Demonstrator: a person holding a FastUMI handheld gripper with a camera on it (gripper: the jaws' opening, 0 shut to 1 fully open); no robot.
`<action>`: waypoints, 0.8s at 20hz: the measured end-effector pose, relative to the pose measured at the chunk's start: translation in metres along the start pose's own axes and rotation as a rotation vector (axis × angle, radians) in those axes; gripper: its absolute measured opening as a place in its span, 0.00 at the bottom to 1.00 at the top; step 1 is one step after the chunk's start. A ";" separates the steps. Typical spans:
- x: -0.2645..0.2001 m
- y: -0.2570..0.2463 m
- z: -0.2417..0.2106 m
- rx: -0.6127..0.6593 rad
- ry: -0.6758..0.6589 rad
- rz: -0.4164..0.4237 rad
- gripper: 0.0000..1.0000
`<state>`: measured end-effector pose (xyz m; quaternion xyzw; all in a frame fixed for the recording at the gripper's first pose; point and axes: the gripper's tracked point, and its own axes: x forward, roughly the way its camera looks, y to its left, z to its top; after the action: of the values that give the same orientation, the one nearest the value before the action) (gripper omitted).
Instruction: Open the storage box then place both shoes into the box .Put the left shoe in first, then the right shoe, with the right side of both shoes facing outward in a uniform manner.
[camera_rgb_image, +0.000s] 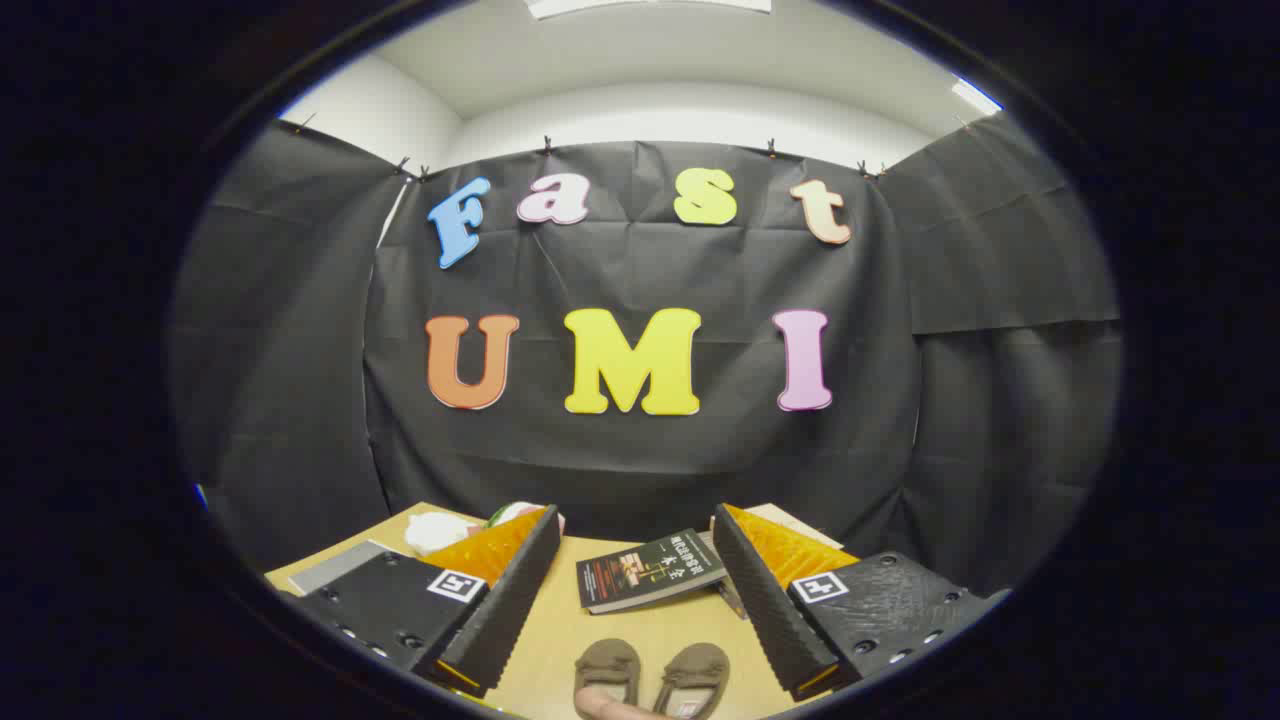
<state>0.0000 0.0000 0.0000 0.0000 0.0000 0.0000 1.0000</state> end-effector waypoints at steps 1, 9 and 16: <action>-0.001 -0.002 0.001 0.001 -0.004 -0.005 0.95; -0.007 -0.007 0.003 -0.002 -0.010 -0.034 0.95; -0.004 -0.013 -0.011 0.055 0.019 -0.029 0.95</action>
<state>-0.0040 -0.0125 -0.0107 0.0276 0.0097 -0.0143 0.9995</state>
